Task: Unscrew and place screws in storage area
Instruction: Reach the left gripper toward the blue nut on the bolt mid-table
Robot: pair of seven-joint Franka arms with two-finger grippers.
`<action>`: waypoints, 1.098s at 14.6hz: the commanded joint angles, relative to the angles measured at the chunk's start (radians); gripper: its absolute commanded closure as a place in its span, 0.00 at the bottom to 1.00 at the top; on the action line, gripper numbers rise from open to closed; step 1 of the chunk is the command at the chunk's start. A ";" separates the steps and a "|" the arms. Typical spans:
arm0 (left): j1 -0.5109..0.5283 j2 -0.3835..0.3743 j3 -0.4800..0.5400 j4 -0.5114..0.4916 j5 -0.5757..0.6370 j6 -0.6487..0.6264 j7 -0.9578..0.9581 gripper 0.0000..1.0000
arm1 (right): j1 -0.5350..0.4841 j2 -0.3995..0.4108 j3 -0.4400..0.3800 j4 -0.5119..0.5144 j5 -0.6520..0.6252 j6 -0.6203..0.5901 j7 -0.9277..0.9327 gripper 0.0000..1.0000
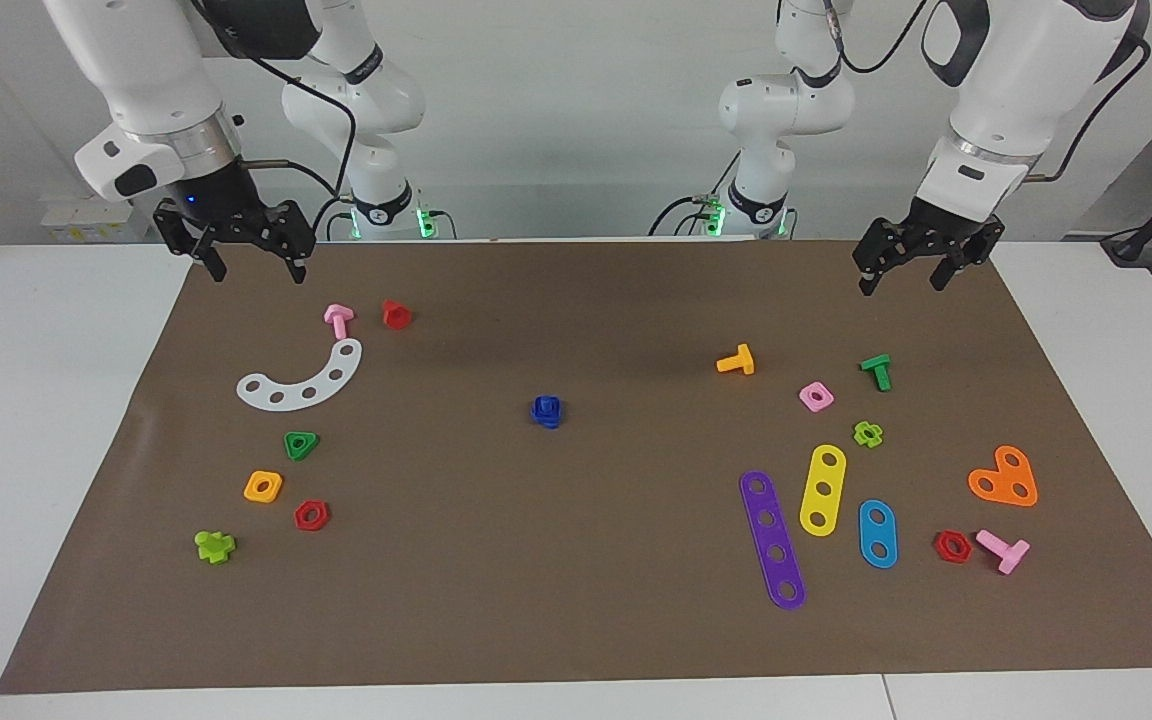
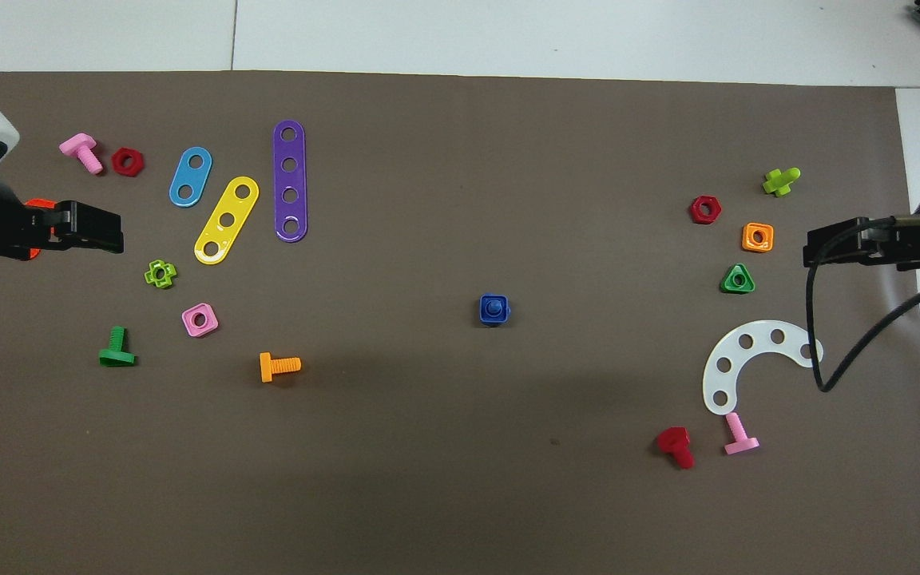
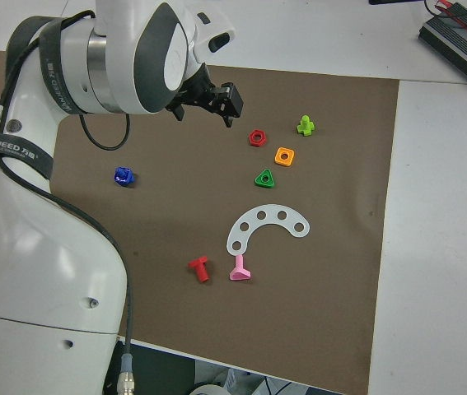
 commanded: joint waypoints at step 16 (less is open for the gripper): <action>-0.233 -0.071 -0.019 -0.190 -0.100 0.155 -0.253 0.03 | -0.004 0.001 0.003 0.001 0.003 -0.014 -0.021 0.00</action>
